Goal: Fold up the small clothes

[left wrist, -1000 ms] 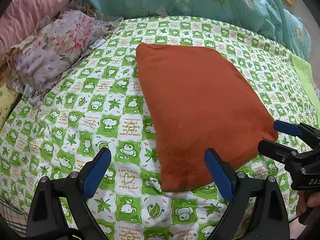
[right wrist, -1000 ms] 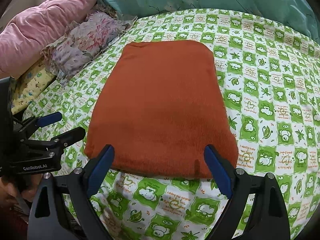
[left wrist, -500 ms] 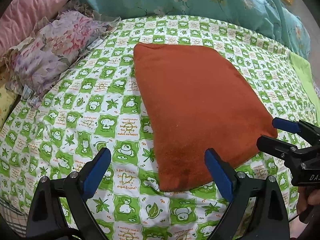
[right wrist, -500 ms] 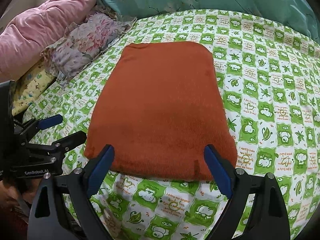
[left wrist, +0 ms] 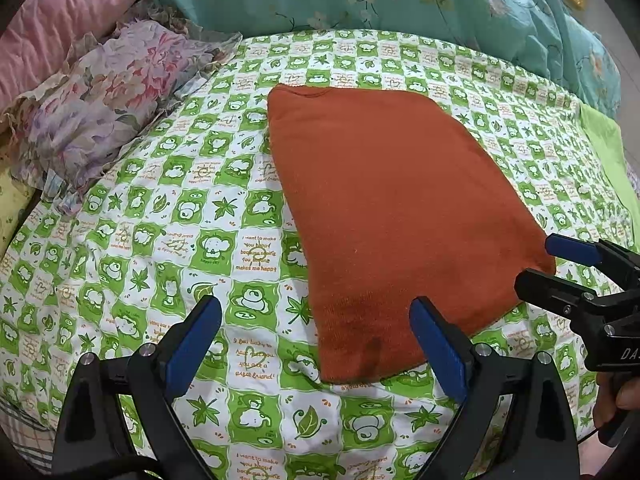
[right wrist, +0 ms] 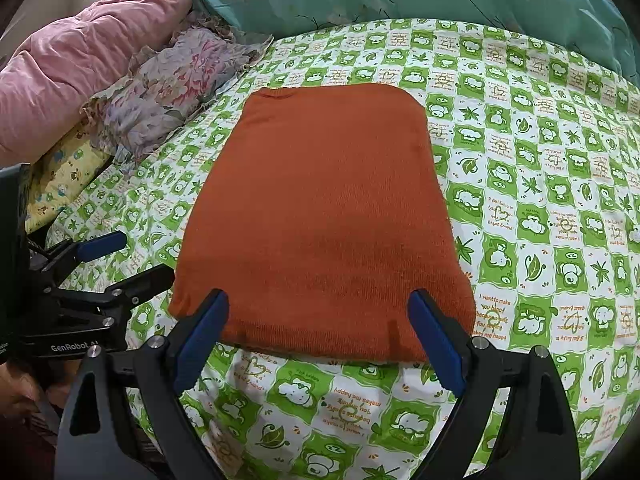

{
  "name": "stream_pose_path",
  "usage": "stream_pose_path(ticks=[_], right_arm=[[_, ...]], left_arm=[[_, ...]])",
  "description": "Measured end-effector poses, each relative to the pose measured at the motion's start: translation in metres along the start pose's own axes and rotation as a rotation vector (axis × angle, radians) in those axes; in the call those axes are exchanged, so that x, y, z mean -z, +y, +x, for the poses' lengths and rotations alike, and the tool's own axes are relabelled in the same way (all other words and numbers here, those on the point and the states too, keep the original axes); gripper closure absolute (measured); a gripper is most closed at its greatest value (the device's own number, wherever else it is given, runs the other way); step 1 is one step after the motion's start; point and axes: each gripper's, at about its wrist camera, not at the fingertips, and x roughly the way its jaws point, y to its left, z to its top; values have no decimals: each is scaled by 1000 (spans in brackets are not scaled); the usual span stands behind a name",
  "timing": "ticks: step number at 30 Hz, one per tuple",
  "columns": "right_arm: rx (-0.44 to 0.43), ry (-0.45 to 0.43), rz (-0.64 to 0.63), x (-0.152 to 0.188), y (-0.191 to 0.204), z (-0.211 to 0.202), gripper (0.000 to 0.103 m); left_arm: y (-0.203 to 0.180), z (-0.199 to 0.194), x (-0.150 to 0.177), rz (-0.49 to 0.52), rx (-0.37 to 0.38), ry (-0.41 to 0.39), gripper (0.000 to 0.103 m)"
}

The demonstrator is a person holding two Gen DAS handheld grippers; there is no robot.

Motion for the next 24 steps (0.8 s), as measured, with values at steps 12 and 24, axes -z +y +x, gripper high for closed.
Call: stream_pose_path(ticks=[12,24], right_arm=[[-2,1,-3,-1,-1,0,12],[-2,-2,-1,-1,-2,0,12]], left_arm=[[1,-1,0,0,0,-3,8],[-1,-3,-1,1,2,-4,8]])
